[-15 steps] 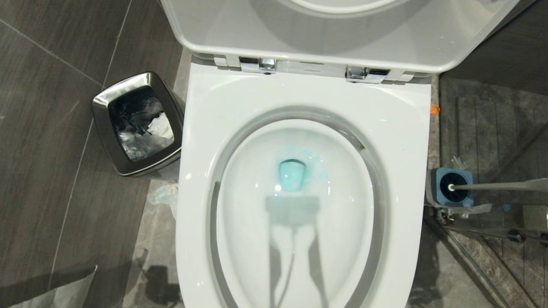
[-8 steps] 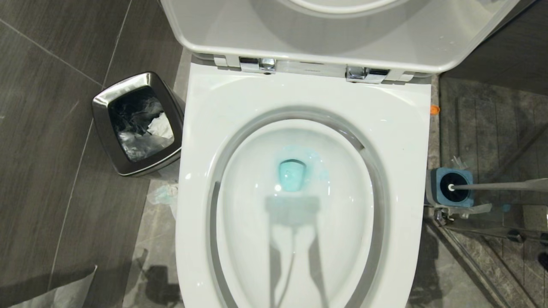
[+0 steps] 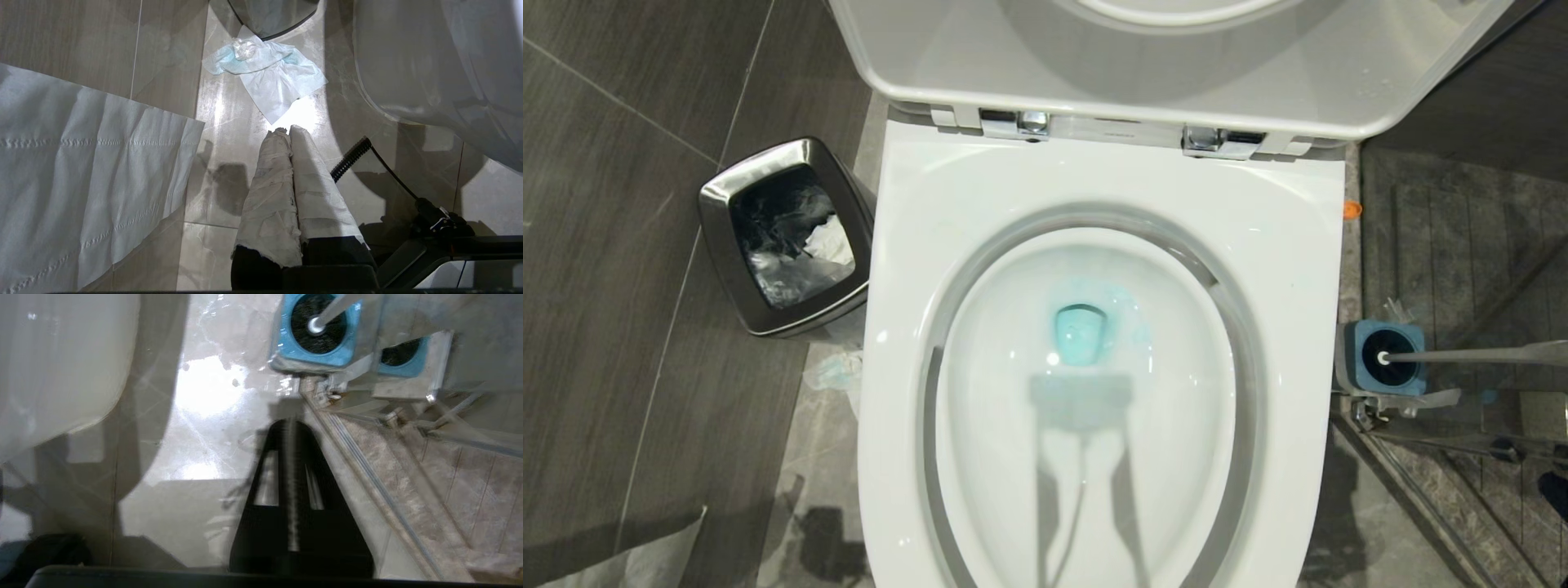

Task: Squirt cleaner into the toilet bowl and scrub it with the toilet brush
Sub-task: Scrub the toilet bowl

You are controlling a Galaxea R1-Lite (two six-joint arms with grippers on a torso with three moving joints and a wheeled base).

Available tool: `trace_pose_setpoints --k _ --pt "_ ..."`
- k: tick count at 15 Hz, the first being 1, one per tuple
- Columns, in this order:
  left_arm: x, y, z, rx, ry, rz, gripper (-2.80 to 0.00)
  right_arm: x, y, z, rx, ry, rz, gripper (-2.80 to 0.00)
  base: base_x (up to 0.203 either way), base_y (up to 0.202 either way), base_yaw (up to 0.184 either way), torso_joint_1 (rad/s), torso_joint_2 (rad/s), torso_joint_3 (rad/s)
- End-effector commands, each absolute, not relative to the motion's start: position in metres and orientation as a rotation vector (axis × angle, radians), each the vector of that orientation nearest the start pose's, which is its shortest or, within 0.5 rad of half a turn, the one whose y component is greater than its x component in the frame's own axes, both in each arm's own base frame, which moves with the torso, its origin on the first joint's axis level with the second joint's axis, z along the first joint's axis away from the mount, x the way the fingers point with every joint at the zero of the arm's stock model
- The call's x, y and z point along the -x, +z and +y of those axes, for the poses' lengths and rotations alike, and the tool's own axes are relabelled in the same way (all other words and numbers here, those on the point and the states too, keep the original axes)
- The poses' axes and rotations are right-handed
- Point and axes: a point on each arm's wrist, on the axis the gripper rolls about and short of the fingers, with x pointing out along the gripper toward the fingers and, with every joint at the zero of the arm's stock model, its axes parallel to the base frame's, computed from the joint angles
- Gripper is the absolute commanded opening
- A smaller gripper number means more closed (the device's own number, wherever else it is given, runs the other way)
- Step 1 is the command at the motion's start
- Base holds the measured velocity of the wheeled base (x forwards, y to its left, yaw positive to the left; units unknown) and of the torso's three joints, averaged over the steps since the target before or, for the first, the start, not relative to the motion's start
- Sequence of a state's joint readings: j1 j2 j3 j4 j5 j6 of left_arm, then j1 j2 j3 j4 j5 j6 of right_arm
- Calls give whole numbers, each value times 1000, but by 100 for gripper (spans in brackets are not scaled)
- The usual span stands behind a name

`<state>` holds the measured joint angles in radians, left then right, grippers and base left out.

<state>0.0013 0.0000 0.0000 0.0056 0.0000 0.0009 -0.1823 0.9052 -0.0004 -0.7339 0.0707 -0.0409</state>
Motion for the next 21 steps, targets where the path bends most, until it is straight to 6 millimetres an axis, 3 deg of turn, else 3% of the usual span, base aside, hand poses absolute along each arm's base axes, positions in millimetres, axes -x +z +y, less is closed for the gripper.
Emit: trace_pose_setpoints --k 1,11,21 --pt "23 75 0 -2 2 6 -280 -87 127 -15 19 -120 181 0 0 0 0 0 0 0" --pt "23 75 0 0 2 6 -280 -99 119 -20 20 -198 275 0 0 0 0 0 0 0" --pt "23 75 0 -2 2 6 -280 -143 113 -31 44 -299 287 0 0 0 0 0 0 0"
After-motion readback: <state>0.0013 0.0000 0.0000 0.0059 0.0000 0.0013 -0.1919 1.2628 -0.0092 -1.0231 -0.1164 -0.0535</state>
